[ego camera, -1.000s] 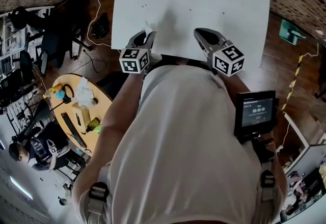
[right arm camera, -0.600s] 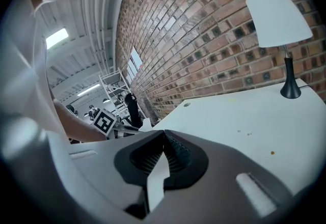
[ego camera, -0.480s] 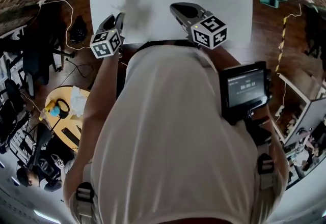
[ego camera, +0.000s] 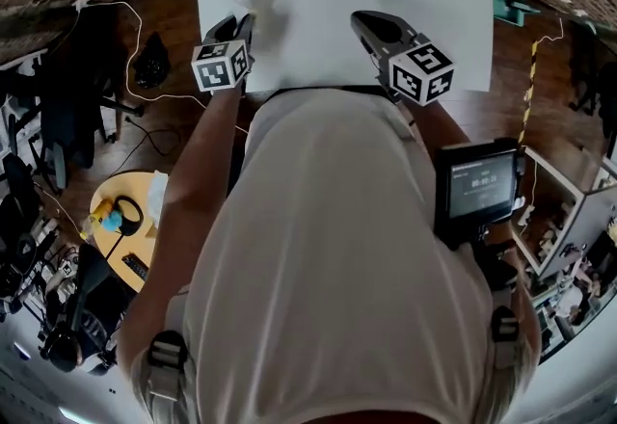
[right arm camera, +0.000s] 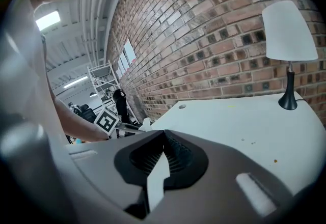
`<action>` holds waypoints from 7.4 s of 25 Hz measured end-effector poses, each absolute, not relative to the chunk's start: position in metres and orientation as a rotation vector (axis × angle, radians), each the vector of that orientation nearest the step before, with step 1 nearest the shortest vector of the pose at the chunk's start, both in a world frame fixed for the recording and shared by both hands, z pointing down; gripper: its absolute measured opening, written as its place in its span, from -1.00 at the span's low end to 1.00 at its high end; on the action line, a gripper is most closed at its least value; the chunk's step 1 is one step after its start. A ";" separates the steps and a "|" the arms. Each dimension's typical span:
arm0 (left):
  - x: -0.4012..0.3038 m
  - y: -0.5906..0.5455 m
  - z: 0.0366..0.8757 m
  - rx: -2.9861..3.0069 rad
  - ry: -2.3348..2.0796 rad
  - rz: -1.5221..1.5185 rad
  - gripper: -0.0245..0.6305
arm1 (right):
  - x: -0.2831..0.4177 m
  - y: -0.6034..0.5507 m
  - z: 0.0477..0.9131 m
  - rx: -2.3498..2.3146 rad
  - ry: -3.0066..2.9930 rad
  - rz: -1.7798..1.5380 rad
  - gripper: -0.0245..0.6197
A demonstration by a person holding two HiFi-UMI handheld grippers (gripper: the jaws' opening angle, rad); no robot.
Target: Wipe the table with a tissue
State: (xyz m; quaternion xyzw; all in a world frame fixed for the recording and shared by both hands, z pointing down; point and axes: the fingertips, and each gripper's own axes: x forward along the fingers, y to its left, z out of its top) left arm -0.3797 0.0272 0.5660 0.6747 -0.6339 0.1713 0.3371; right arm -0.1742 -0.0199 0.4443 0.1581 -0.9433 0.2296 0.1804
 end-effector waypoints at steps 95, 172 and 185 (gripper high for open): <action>-0.299 -0.019 0.606 1.663 -1.331 0.763 -0.72 | -0.106 -0.062 0.447 0.642 -2.661 1.003 -0.90; -0.152 -0.121 0.586 1.772 -1.440 0.847 -0.71 | 0.038 -0.120 0.465 0.766 -2.665 1.202 -0.90; -0.113 -0.108 0.594 1.763 -1.285 0.800 -0.71 | 0.042 -0.116 0.473 0.727 -2.671 1.216 -0.90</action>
